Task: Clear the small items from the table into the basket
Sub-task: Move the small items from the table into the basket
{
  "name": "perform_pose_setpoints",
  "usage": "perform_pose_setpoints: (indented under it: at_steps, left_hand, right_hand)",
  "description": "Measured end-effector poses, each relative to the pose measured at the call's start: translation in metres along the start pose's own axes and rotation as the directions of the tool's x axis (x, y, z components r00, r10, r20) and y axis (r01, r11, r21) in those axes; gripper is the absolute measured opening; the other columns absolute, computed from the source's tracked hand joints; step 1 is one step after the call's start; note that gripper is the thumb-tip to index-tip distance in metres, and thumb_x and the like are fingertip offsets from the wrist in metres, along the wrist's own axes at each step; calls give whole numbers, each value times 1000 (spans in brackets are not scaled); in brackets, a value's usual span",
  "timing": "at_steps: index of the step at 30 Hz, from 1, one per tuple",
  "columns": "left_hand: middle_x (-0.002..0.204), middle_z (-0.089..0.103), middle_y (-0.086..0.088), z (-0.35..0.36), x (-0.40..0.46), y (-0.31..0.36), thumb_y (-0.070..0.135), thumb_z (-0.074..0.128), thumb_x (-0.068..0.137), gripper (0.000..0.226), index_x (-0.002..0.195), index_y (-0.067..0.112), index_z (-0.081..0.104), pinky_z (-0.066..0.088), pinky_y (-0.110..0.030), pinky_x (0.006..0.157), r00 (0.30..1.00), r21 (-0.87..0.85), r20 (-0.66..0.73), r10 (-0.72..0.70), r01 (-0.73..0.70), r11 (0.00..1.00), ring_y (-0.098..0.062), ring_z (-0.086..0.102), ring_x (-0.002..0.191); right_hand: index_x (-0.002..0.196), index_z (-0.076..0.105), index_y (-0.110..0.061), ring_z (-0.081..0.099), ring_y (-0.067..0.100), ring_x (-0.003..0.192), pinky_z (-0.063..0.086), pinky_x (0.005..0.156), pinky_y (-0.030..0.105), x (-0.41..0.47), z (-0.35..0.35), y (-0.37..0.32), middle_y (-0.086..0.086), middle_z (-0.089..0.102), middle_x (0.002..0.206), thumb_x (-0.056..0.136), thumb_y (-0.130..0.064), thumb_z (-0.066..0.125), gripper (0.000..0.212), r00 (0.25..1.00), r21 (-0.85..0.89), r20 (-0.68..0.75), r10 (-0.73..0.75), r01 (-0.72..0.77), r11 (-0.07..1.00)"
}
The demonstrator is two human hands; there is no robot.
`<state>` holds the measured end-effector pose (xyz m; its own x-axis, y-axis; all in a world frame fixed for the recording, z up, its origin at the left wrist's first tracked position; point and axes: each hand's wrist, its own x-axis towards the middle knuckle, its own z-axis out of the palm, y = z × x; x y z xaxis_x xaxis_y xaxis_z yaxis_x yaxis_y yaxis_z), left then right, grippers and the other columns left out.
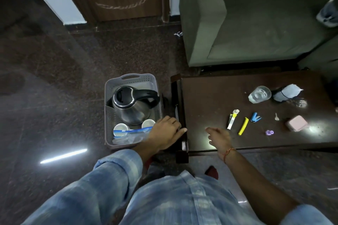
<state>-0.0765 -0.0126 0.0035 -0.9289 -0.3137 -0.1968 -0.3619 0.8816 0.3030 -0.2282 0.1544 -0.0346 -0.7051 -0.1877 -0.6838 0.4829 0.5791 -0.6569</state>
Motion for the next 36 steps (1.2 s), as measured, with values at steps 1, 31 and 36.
perform_pose_setpoints:
  at_steps: [1, 31, 36]
  left_hand:
    - [107, 64, 1, 2, 4, 13, 55, 32, 99, 49, 101, 20, 66, 46, -36, 88, 1000, 3, 12, -1, 1, 1000, -21, 55, 103]
    - [101, 69, 3, 54, 132, 206, 50, 47, 94, 32, 99, 23, 64, 50, -32, 79, 988, -181, 132, -75, 99, 978, -21, 63, 99]
    - [106, 70, 2, 72, 165, 210, 48, 54, 92, 29, 104, 23, 63, 52, -35, 81, 960, -227, 177, -219, 257, 940, -23, 64, 101]
  right_hand:
    - [73, 71, -19, 60, 19, 84, 52, 85, 42, 5, -14, 3, -2, 64, 77, 77, -32, 75, 14, 1000, 3, 2, -14, 14, 1000]
    - [75, 66, -12, 55, 23, 78, 45, 74, 39, 104, -227, 17, 5, 60, 77, 69, -14, 73, 10, 994, -12, -101, 30, -31, 999]
    - [84, 66, -15, 71, 35, 90, 57, 86, 49, 152, -224, 9, 14, 73, 88, 62, -22, 76, 25, 996, -118, -40, 77, -82, 990]
